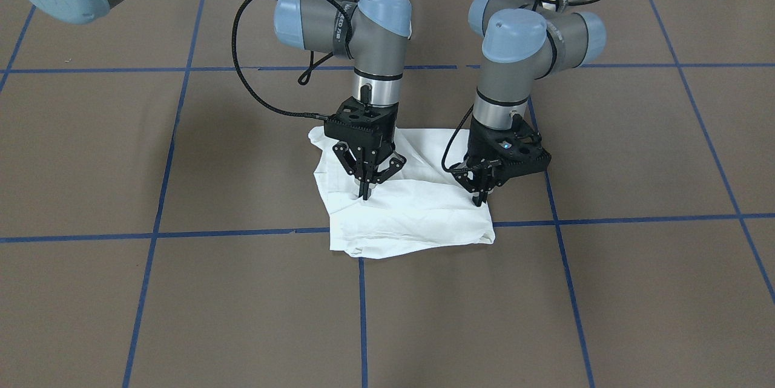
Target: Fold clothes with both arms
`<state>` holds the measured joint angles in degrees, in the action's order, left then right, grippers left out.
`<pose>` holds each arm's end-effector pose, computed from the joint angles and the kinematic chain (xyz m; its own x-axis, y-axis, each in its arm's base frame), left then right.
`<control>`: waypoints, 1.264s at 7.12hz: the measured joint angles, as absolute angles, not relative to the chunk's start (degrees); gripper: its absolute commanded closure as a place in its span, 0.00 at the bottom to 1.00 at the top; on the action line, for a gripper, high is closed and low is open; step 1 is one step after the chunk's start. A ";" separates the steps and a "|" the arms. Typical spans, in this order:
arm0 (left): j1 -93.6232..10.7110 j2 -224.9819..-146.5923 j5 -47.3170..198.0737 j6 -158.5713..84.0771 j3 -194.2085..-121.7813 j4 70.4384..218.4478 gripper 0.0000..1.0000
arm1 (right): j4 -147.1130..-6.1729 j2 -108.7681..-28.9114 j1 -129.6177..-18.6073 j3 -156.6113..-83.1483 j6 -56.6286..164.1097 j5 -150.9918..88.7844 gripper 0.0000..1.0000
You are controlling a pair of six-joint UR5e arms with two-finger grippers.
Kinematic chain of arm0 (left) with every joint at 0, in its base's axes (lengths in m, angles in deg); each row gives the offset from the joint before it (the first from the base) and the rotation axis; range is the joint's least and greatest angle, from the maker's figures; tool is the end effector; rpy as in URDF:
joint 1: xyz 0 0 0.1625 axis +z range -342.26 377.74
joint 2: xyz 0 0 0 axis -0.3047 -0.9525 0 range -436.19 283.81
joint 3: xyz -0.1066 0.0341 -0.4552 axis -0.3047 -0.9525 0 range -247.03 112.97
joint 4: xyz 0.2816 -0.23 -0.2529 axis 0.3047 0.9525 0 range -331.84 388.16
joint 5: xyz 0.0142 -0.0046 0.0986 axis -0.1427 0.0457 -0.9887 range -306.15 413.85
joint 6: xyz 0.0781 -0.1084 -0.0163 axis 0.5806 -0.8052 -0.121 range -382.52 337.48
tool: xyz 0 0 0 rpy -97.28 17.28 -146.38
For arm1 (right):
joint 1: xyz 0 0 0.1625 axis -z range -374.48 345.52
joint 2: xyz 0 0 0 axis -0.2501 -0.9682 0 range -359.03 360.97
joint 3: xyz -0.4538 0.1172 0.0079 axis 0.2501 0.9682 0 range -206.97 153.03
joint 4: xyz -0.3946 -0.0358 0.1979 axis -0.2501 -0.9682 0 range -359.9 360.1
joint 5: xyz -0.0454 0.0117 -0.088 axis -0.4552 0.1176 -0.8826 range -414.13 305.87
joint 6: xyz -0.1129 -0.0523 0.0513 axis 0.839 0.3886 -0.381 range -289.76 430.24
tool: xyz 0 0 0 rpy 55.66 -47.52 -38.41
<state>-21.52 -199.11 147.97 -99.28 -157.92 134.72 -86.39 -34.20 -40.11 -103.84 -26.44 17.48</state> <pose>0.5201 -0.5847 0.3298 0.6154 -0.2081 -0.7602 0.4596 0.8783 0.1317 -0.6988 -0.5303 0.1708 0.5597 0.3909 0.7307 -0.6821 0.7181 0.1382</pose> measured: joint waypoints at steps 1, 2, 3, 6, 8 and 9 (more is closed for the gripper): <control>-21.63 -199.32 147.59 -98.89 -155.41 137.11 1.00 | -84.93 -33.39 -40.23 -101.43 -25.72 17.50 1.00; -21.62 -199.38 147.46 -98.67 -154.10 138.24 1.00 | -83.56 -32.51 -40.39 -99.19 -24.81 17.53 1.00; -21.64 -199.40 147.45 -98.56 -153.42 138.70 0.01 | -82.91 -32.07 -40.53 -97.92 -23.97 17.59 0.01; -23.82 -198.98 149.12 -89.24 -154.98 140.03 0.00 | -82.40 -31.34 -42.74 -97.34 -14.81 21.64 0.00; -28.47 -195.51 155.37 -77.70 -159.22 140.36 0.00 | -82.48 -29.78 -45.17 -97.65 -11.21 29.75 0.00; -29.86 -194.09 156.89 -74.39 -160.44 140.44 0.00 | -82.65 -29.60 -44.18 -98.00 -11.04 30.94 0.00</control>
